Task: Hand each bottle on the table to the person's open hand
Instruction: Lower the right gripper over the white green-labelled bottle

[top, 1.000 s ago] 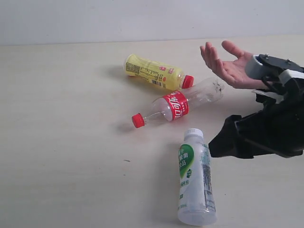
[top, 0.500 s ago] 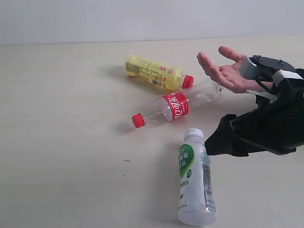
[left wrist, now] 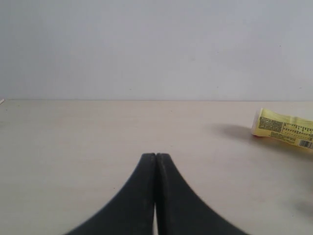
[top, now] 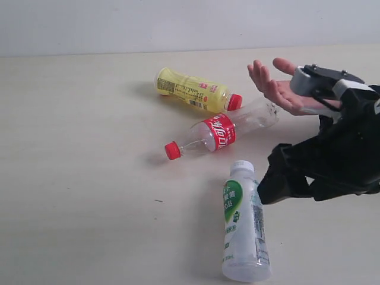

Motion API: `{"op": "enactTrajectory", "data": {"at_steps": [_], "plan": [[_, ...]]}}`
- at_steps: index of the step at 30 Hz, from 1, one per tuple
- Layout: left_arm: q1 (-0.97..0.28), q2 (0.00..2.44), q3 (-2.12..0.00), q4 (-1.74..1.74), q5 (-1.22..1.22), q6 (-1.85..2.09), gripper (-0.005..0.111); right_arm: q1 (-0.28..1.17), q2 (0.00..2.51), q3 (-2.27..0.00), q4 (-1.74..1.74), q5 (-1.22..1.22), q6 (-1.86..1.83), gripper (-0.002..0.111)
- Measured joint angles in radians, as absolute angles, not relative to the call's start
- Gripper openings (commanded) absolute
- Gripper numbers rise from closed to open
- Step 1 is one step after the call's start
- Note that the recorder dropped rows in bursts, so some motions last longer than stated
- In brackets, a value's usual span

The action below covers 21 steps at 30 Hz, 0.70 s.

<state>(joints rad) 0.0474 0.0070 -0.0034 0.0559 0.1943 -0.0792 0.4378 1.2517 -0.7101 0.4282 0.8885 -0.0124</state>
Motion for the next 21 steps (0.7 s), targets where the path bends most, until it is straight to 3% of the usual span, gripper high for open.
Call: {"op": "enactTrajectory", "data": {"at_steps": [21], "plan": [[0.047,0.007,-0.003,0.056,0.194,-0.079,0.0,0.692,1.574,-0.939,0.142,0.911,0.449,0.078]]}}
